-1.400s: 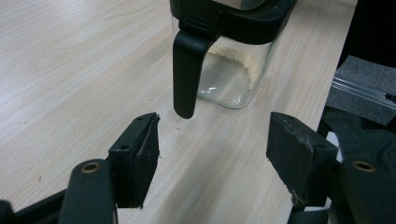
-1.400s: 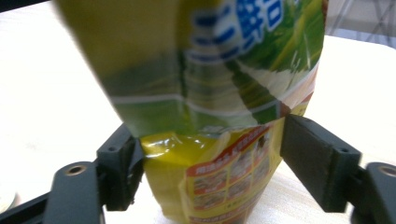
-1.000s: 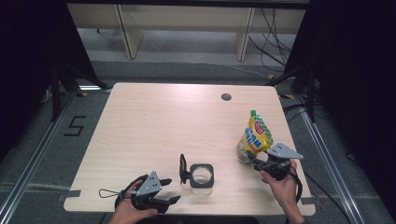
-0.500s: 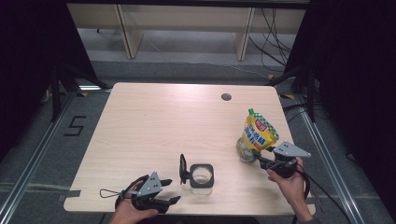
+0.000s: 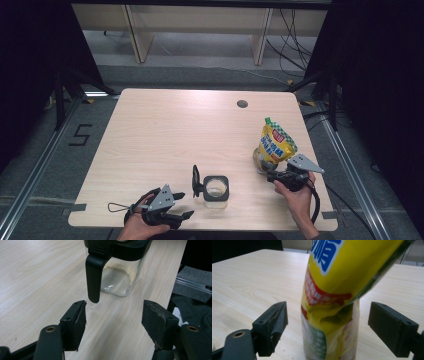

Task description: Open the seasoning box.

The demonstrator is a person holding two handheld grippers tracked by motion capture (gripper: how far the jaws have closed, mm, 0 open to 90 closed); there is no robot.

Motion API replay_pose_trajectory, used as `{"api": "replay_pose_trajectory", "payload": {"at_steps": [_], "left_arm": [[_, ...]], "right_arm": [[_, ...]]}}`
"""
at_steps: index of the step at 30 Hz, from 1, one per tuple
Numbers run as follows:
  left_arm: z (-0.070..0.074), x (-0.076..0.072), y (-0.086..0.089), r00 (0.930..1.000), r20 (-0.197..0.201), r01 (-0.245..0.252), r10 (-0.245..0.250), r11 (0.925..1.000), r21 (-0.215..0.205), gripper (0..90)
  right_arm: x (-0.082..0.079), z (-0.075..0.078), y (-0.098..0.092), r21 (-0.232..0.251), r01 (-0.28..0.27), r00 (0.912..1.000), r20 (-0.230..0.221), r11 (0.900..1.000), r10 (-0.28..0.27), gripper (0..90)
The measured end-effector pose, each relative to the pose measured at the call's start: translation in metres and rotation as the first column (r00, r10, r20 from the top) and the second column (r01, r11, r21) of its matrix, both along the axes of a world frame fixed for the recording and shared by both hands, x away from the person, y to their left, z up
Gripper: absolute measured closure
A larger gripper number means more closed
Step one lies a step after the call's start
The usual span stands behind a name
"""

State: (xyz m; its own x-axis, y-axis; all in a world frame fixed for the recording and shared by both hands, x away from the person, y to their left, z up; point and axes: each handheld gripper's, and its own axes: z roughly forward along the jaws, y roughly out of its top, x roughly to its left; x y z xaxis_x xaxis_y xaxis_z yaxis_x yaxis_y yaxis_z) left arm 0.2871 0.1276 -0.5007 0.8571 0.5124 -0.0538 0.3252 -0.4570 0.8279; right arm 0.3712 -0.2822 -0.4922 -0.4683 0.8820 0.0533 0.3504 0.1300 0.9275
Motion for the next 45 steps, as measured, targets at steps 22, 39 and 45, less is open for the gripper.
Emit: {"api": "replay_pose_trajectory", "payload": {"at_steps": [22, 39, 45], "left_arm": [[-0.001, 0.0, -0.002, 0.9997, -0.011, 0.021, -0.021, 0.9998, -0.003, 34.9], [-0.002, -0.002, -0.003, 0.9998, -0.003, 0.02, -0.02, 0.9998, -0.008, 35.4], [-0.001, -0.001, -0.003, 0.9995, 0.002, 0.031, -0.031, 0.9995, 0.0, 35.4]], "right_arm": [[0.022, -0.021, 0.014, -0.01, 0.047, 0.9955, 0.083, 0.999, -0.046, 20.1], [0.031, -0.022, 0.016, 0.024, 0.099, 0.9917, 0.081, 0.995, -0.1, 25.9], [0.033, -0.022, 0.015, 0.004, 0.066, 0.9934, 0.093, 0.998, -0.066, 29.1]]}}
